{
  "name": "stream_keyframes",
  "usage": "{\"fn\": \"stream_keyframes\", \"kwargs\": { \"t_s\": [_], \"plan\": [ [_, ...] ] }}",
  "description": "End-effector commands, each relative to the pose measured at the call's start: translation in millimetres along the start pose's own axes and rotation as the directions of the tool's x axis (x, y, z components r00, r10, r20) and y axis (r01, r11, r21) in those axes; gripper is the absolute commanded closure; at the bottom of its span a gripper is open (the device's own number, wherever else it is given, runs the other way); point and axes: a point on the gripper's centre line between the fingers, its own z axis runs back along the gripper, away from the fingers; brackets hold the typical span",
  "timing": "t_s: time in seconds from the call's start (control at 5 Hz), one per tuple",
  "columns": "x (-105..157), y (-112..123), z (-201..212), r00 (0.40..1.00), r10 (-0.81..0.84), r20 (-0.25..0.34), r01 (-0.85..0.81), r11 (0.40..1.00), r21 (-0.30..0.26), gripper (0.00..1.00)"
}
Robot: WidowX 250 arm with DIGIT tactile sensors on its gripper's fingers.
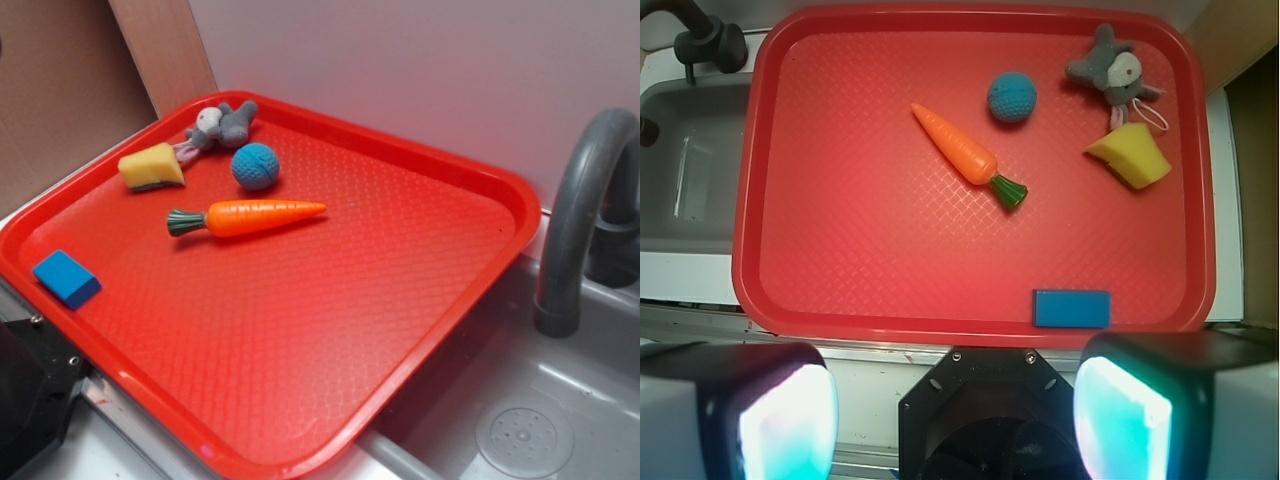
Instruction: Grab the carrot.
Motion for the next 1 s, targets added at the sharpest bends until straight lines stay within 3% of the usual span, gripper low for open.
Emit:
{"fn": "stream_keyframes", "kwargs": {
  "t_s": [0.0, 0.2, 0.4, 0.6, 0.8],
  "plan": [
    [0, 0, 0, 1.000, 0.000, 0.000, 0.000, 1.000, 0.000, 0.00],
    [11, 3, -1, 1.000, 0.019, 0.007, -0.019, 1.000, -0.014, 0.00],
    [39, 14, -5, 0.997, 0.012, 0.071, -0.011, 1.000, -0.021, 0.00],
    [77, 35, -47, 0.993, -0.109, 0.048, 0.110, 0.994, -0.015, 0.00],
    [94, 36, -96, 0.931, -0.362, 0.050, 0.360, 0.932, 0.040, 0.00]
  ]
}}
